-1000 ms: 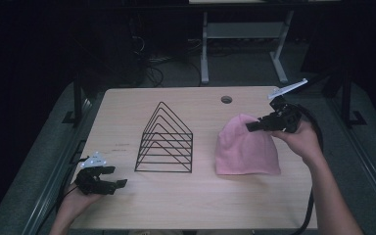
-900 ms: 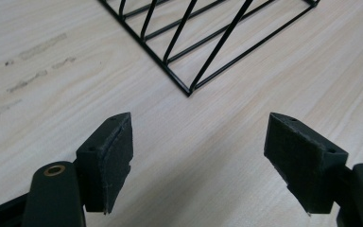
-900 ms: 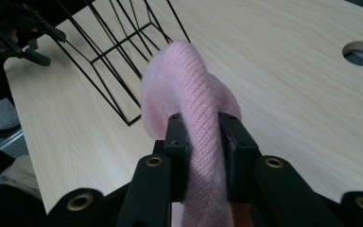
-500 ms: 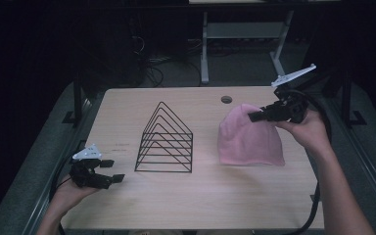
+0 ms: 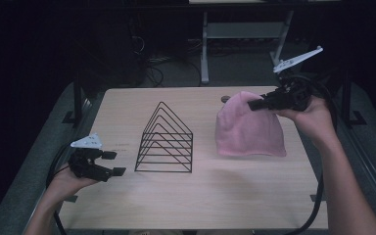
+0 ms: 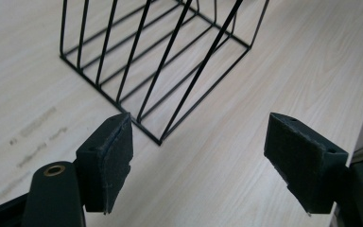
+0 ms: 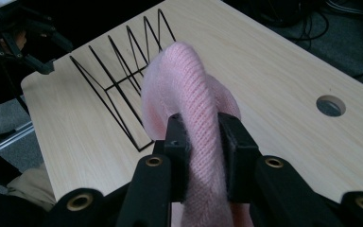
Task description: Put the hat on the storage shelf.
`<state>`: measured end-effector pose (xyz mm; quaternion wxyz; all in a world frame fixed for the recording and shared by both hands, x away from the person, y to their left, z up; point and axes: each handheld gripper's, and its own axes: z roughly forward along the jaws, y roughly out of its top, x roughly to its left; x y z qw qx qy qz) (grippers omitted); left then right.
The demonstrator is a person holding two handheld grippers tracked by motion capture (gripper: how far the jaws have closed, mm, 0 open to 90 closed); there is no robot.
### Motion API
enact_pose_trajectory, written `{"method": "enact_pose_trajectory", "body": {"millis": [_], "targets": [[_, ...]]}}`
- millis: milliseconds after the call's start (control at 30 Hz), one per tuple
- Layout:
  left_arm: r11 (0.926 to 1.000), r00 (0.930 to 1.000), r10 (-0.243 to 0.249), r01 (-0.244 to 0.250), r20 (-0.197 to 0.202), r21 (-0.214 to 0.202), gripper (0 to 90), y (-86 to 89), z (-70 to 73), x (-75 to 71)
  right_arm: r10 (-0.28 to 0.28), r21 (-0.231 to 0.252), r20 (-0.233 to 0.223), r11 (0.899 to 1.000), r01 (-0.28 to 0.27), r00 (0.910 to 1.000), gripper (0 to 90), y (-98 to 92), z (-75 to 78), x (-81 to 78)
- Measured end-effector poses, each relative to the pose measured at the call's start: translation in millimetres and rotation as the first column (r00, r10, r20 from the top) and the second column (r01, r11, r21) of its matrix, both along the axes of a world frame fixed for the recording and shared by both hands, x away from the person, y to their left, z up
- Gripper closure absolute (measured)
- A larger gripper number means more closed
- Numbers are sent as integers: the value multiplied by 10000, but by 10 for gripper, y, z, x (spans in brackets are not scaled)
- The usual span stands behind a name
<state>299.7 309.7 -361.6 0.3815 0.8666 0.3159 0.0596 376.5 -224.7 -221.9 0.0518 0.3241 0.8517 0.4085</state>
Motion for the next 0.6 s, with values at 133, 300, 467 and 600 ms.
{"method": "enact_pose_trajectory", "body": {"millis": [133,300,467,600], "targets": [[9998,9998,-202,202,74,1,247,-46,156,28,57,0,50,10000,-57,10000,747,42,115,2],[9984,9984,-561,562,67,-93,247,-123,313,47,202,125,298,9997,-206,9994,747,115,266,7],[9948,9940,-1011,1015,406,-79,247,-239,497,46,396,47,419,9992,-398,9983,747,249,414,20],[9918,9901,-1275,1268,595,154,247,-340,632,64,633,94,576,9979,-639,9963,747,377,536,28]]}}
